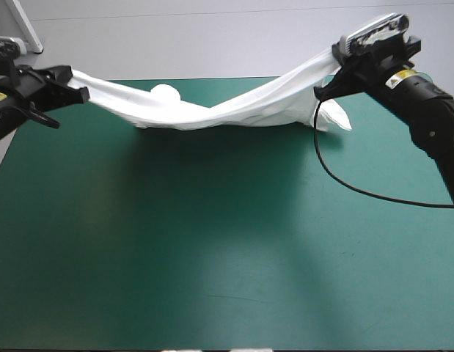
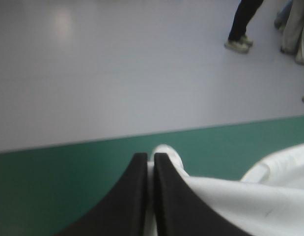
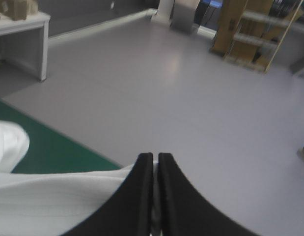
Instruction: Fold the cloth
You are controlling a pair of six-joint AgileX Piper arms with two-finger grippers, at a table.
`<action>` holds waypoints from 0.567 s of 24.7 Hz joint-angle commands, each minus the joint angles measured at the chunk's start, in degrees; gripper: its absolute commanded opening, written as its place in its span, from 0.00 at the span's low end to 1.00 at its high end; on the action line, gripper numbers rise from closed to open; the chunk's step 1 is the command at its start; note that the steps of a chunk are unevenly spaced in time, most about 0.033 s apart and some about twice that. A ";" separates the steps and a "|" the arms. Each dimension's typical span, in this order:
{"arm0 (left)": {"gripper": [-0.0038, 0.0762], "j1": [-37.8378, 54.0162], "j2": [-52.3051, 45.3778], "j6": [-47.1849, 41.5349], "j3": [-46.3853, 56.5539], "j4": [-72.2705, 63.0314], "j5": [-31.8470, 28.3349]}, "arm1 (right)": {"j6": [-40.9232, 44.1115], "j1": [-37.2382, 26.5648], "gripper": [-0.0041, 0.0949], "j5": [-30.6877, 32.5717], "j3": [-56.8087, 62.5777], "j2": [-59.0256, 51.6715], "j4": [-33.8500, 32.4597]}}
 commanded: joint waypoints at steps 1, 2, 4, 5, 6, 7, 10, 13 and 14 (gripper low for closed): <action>0.07 -0.26 -2.07 0.27 -9.69 -2.42 -4.82 | -0.05 -0.14 0.04 -6.80 -9.01 -2.16 -2.46; 0.07 -0.26 -2.07 0.49 -12.05 -2.42 -5.00 | -0.05 -0.14 0.04 -6.92 -11.67 -2.16 -3.21; 0.07 -0.26 -2.07 1.07 -16.56 -2.42 -5.25 | -0.05 -0.14 0.04 -6.92 -15.63 -2.16 -3.48; 0.07 -0.26 -2.07 1.07 -18.22 -2.42 -5.25 | -0.05 -0.14 0.04 -6.92 -17.74 -2.16 -3.48; 0.07 -0.26 -2.07 1.07 -20.18 -2.30 -5.25 | -0.05 -0.14 0.04 -6.92 -19.40 -2.16 -3.48; 0.07 -0.26 -2.07 1.44 -21.98 -2.30 -5.27 | -0.05 -0.14 0.04 -6.92 -21.44 -2.16 -3.48; 0.07 -0.26 -2.07 3.22 -28.11 -2.30 -6.41 | -0.20 -0.14 0.04 -7.34 -28.89 -2.16 -3.48; 0.07 -0.26 -2.07 6.29 -33.61 -2.54 -12.95 | -0.43 -0.14 0.04 -10.71 -35.43 -2.16 -3.64; 0.07 -0.26 -2.07 6.51 -34.16 -2.54 -13.92 | -0.54 -0.14 0.04 -11.31 -36.27 -2.16 -3.64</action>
